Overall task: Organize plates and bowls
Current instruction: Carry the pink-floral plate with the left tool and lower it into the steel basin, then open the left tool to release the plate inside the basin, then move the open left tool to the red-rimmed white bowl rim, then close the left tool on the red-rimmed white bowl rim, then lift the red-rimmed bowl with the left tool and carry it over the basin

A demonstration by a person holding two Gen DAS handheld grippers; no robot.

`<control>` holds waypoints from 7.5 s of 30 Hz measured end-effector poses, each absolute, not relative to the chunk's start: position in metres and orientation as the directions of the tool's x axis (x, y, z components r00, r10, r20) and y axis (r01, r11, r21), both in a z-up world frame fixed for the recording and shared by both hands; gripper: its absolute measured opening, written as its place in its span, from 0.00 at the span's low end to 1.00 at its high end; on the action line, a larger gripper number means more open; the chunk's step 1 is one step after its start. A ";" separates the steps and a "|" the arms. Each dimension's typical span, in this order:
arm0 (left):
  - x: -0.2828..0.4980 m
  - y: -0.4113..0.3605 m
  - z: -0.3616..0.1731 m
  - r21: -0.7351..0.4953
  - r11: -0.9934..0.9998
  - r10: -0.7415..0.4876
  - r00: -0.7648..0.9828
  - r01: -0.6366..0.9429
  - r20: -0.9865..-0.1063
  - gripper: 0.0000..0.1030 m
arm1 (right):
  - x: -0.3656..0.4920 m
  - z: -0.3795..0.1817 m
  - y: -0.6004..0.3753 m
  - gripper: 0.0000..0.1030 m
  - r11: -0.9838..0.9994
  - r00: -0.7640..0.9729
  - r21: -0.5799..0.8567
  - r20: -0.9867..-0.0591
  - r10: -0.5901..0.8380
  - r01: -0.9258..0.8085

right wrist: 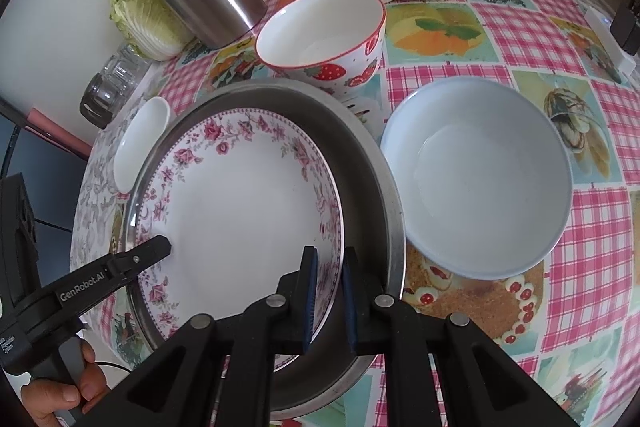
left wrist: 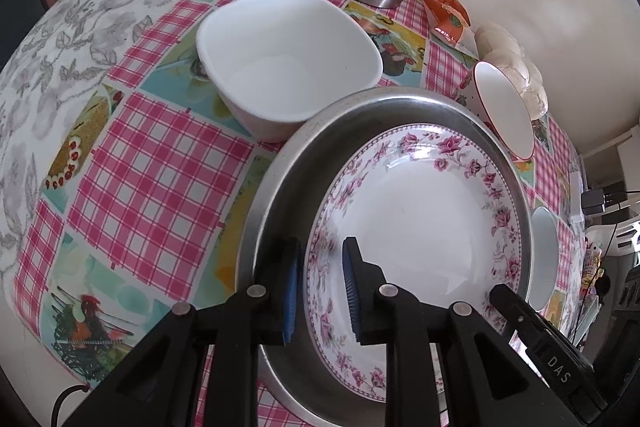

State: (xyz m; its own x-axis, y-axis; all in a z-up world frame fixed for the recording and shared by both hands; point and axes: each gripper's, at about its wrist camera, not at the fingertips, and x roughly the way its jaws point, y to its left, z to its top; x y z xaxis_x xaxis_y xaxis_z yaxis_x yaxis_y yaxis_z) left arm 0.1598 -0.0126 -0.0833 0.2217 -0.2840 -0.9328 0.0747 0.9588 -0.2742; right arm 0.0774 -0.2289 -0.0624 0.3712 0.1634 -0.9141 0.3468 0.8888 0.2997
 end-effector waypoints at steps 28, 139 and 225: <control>0.144 -0.033 -0.044 -0.104 0.977 -0.169 0.373 0.189 -0.912 0.72 | 0.070 -0.023 -0.230 0.71 0.919 0.454 0.213 -0.890 0.043 0.331; 0.265 -0.182 -0.092 -0.120 0.907 -0.272 0.342 0.405 -0.900 0.15 | 0.202 -0.077 -0.309 0.21 0.873 0.501 0.290 -0.863 0.063 0.391; 0.130 -0.049 -0.019 -0.172 0.943 -0.275 0.372 0.287 -0.887 0.18 | 0.072 0.006 -0.173 0.21 0.966 0.496 0.158 -0.868 0.038 0.203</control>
State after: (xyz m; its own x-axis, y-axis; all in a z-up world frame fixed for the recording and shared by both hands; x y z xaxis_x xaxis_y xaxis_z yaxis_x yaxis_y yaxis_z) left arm 0.1299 -0.0492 -0.0195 0.3723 -0.2747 -0.8865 0.2866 0.9426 -0.1717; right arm 0.0719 -0.1729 0.0058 0.4959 0.0375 -0.8676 0.2030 0.9664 0.1578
